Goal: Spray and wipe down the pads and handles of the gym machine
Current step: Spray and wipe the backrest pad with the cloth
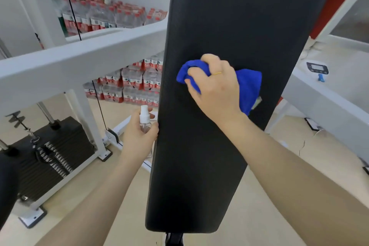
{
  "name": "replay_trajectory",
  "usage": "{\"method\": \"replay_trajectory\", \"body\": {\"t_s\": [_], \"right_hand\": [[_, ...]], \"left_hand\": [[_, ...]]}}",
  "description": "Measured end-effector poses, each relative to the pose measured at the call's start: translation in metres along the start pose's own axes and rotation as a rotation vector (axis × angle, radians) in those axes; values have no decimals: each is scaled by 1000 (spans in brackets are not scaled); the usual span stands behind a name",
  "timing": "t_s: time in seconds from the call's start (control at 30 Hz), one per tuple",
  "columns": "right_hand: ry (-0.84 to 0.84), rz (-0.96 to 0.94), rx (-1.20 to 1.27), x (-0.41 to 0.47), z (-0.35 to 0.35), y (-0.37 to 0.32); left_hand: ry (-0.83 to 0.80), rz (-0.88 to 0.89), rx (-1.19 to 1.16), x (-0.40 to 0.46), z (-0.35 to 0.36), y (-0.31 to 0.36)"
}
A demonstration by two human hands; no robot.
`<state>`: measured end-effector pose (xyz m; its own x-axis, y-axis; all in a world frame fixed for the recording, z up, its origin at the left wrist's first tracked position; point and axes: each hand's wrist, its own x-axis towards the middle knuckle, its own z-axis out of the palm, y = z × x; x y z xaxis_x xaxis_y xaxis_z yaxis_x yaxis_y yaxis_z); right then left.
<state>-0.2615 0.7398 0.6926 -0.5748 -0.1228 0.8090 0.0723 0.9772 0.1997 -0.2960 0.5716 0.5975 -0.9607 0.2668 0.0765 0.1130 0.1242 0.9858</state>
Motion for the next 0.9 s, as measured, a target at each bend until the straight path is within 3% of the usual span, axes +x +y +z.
{"method": "replay_trajectory", "body": {"t_s": [0.1, 0.13, 0.23, 0.3, 0.37, 0.53, 0.67, 0.73, 0.83, 0.9], "right_hand": [[12, 205, 113, -43, 18, -27], [-54, 148, 124, -56, 24, -40], [-267, -283, 92, -73, 38, -73], [-345, -441, 57, -68, 39, -78], [-311, -463, 39, -60, 36, -62], [-83, -183, -109, -61, 4, 17], [-38, -11, -137, -67, 18, -6], [-43, -120, -106, -68, 32, -33], [-107, -452, -11, -78, 37, -41], [-147, -413, 1, -87, 25, -16]], "left_hand": [[10, 17, -16, -8, 0, -18], [6, 16, -25, -11, 1, -22], [-18, 20, -75, -16, -1, -28], [-25, -14, -102, -19, -5, -32], [-30, -37, -60, -20, -8, -35], [-117, -1, 30, -19, -4, -33], [-108, 51, 36, -24, -2, -38], [-29, 77, 63, -26, -3, -39], [71, 106, 69, -32, 1, -36], [6, 181, 92, -34, 7, -30]]}}
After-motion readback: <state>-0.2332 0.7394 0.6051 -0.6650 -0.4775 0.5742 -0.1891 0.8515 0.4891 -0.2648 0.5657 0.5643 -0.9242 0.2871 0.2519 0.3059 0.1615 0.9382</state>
